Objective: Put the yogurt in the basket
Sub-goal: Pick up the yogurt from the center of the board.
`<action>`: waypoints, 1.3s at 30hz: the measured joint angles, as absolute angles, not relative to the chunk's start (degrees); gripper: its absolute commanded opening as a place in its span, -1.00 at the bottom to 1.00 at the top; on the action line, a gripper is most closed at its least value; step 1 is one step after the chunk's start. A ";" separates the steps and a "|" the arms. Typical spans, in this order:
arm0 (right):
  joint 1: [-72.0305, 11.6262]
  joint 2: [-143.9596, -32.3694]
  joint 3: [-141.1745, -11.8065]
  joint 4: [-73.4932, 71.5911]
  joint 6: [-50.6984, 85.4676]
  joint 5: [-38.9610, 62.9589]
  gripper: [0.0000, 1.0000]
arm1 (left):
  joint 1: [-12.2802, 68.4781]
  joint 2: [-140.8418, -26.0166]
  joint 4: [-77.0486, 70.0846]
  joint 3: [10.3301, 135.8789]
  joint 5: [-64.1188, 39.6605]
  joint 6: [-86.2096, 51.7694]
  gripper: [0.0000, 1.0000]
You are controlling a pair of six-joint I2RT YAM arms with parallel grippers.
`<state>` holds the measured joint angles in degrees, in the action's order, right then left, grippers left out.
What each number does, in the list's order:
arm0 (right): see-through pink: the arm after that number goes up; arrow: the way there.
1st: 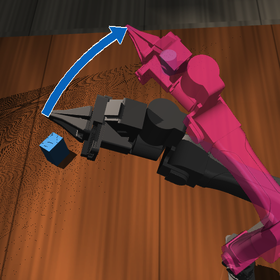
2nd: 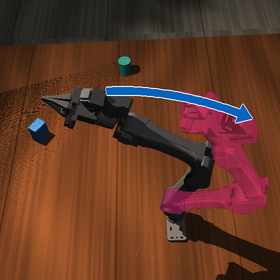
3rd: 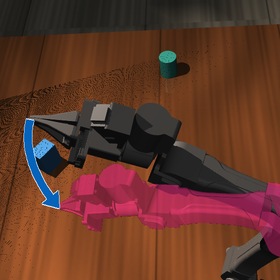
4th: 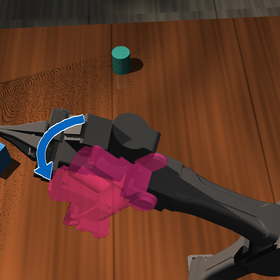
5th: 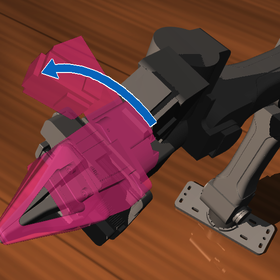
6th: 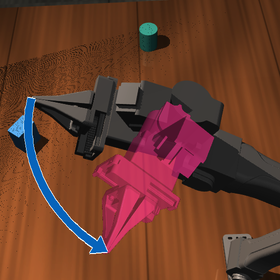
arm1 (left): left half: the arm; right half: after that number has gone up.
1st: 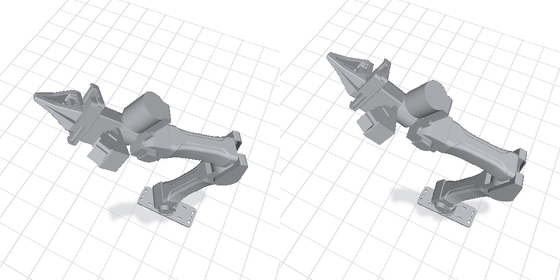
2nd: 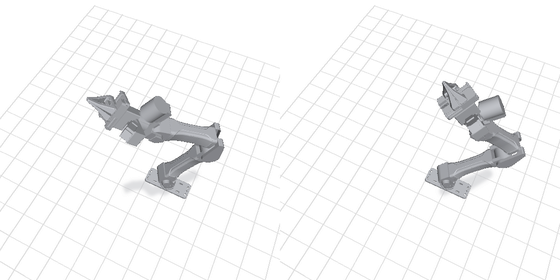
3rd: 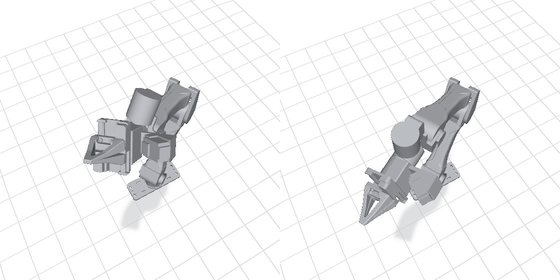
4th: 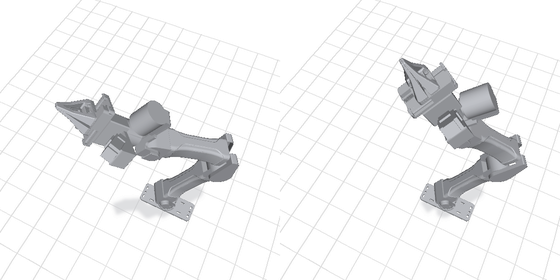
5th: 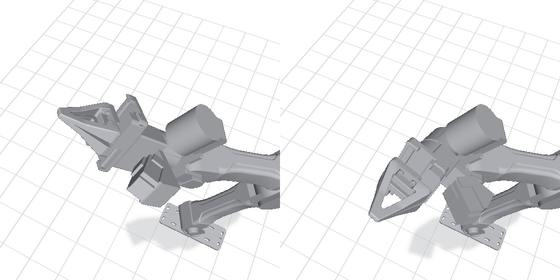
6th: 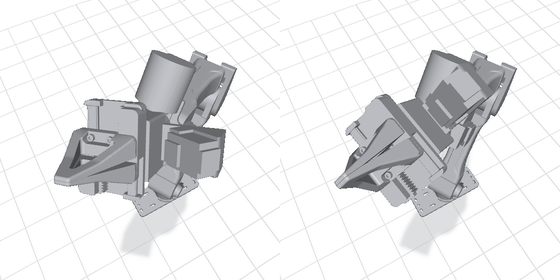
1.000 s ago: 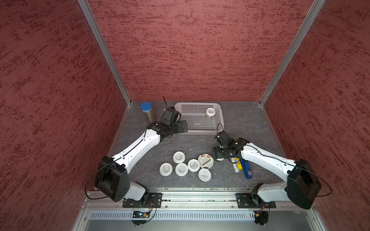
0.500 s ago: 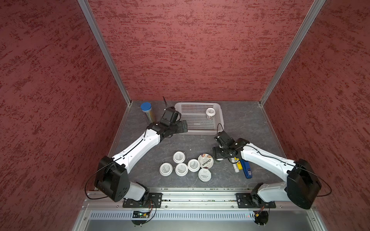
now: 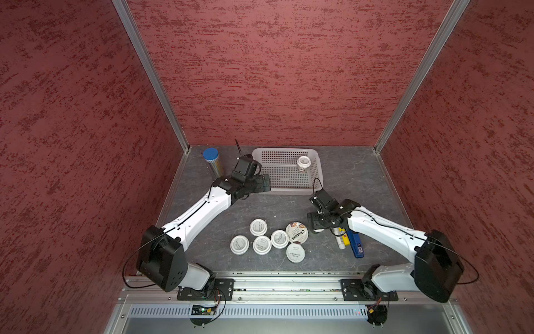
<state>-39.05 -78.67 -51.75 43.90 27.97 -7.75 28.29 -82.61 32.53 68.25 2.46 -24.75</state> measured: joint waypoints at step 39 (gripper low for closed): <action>-38.85 -77.58 -55.16 47.94 26.72 -9.98 0.36 | 25.89 -82.61 34.46 68.25 0.93 -24.80 0.99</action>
<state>-38.85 -77.58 -55.16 47.94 26.72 -9.98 25.89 -82.61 34.46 68.25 0.93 -24.80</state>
